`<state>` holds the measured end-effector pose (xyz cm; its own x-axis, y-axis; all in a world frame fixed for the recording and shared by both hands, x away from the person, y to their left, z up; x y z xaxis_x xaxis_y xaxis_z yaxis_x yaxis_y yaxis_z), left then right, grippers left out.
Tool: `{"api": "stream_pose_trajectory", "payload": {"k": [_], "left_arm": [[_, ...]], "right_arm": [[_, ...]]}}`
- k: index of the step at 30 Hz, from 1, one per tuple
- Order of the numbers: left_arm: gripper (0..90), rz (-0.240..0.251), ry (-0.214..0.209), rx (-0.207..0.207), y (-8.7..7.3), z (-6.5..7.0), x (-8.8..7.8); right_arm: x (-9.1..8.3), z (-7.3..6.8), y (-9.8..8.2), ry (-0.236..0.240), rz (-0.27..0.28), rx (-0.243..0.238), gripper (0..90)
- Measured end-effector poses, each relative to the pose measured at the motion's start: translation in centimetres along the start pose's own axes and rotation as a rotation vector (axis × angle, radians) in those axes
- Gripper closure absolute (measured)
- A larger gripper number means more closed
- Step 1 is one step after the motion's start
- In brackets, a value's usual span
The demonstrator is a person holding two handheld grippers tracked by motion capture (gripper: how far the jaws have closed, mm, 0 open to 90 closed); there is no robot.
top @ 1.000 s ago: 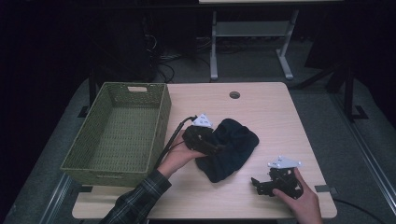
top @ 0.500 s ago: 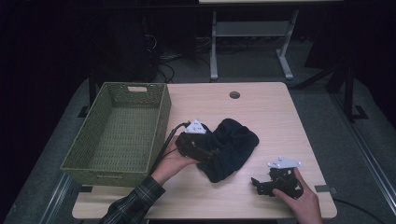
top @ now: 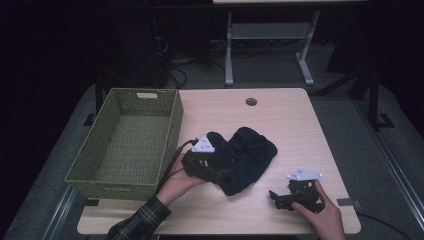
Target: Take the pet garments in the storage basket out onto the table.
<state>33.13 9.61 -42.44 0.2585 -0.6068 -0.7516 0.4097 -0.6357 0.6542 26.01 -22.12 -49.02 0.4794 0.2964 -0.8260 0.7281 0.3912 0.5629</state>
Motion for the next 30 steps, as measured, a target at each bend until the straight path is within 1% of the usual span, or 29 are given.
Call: {"api": "stream_pose_trajectory", "payload": {"k": [4, 5, 7, 8, 10, 13, 14, 16, 17, 18, 21, 24, 26, 27, 30], "left_arm": [[14.1, -0.011, 0.001, -0.008, -0.7, 0.3, 0.0], [14.1, -0.019, 0.005, -0.004, -0.8, 0.3, 0.0], [14.1, -0.014, 0.013, -0.013, -1.1, 0.5, 0.1], [14.1, -0.021, 0.017, -0.008, -1.3, 0.5, 0.1], [14.1, -0.023, 0.017, -0.016, -1.6, 0.7, 0.2], [14.1, -0.036, 0.021, -0.010, -2.1, 0.9, 0.4], [14.0, -0.035, 0.024, -0.016, -2.2, 1.0, 0.4], [14.1, -0.053, 0.028, -0.006, -2.6, 1.1, 0.5], [13.9, -0.059, 0.027, -0.008, -2.7, 1.1, 0.6], [13.9, -0.059, 0.025, -0.018, -2.9, 1.2, 0.7], [13.9, -0.077, 0.018, -0.029, -3.3, 1.4, 1.0], [13.8, -0.111, 0.018, -0.023, -3.9, 1.5, 1.2], [13.9, -0.120, 0.024, -0.034, -4.2, 1.6, 1.4], [13.9, -0.131, 0.025, -0.033, -4.4, 1.5, 1.4], [13.8, -0.137, 0.027, -0.043, -4.7, 1.5, 1.4]], "right_arm": [[0.0, 0.0, 0.0, 0.000, 0.000, 0.000, 0.0], [0.0, 0.0, 0.0, 0.000, 0.000, 0.000, 0.0], [0.0, 0.0, 0.0, 0.000, 0.000, 0.001, 0.0], [0.0, 0.0, 0.0, 0.000, 0.000, 0.001, 0.0], [0.0, 0.0, 0.0, 0.000, 0.000, 0.001, 0.0], [0.0, 0.0, 0.0, 0.000, 0.000, 0.001, 0.0], [0.0, 0.0, 0.0, 0.000, 0.000, 0.000, 0.0], [0.0, 0.0, 0.0, 0.000, 0.000, 0.000, 0.0], [0.0, 0.0, 0.0, 0.000, 0.000, 0.000, 0.0], [0.0, 0.0, 0.0, 0.000, 0.000, 0.000, 0.0], [0.0, 0.0, 0.0, 0.000, 0.000, -0.001, 0.0], [0.0, 0.0, 0.0, 0.000, -0.001, -0.001, 0.0], [0.0, 0.0, 0.0, 0.000, 0.000, -0.001, 0.0], [0.0, 0.0, 0.0, 0.000, -0.001, -0.001, 0.0], [0.0, 0.0, 0.0, -0.001, 0.000, 0.000, 0.0]]}}
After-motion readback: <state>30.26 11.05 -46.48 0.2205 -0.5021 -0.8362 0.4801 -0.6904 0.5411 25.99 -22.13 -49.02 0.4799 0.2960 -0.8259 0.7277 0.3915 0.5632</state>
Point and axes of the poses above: each handheld gripper's, and its own axes: x roughly forward along the jaws, y roughly out of its top, z roughly to its right, the point moved 1 cm from there along x, roughly forward along the jaws, and after that the axes turned 10 degrees about -z, right-handed, at the moved point
